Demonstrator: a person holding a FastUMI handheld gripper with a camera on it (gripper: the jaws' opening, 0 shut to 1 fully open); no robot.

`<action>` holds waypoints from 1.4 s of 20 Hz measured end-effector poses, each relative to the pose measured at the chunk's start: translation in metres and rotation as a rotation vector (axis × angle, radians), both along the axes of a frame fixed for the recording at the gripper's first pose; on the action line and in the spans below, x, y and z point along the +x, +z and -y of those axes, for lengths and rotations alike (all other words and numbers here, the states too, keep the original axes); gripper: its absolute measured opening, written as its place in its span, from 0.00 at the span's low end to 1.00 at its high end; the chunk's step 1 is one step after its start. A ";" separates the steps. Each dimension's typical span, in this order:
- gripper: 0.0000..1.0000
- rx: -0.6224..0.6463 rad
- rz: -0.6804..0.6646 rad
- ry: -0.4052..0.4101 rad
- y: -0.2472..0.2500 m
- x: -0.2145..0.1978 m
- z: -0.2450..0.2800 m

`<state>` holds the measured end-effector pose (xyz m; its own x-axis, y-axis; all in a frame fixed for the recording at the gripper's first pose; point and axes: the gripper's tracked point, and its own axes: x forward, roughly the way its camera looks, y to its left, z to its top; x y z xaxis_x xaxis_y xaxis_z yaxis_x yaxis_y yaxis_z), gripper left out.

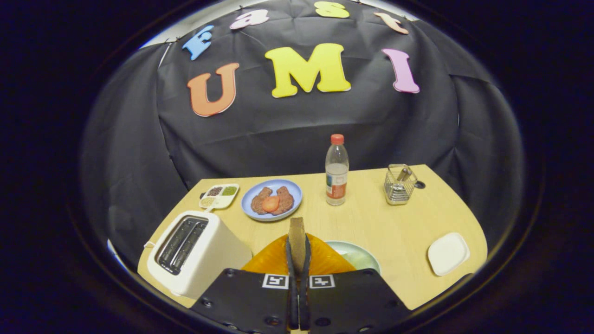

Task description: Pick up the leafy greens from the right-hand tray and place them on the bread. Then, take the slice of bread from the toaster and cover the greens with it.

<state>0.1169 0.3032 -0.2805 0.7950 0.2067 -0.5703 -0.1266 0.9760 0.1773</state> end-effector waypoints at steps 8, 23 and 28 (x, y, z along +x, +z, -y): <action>0.02 0.054 -0.051 0.011 -0.044 -0.004 0.009; 0.79 -0.116 0.074 0.022 -0.028 0.001 0.066; 0.94 -0.096 0.204 0.005 0.045 -0.005 0.080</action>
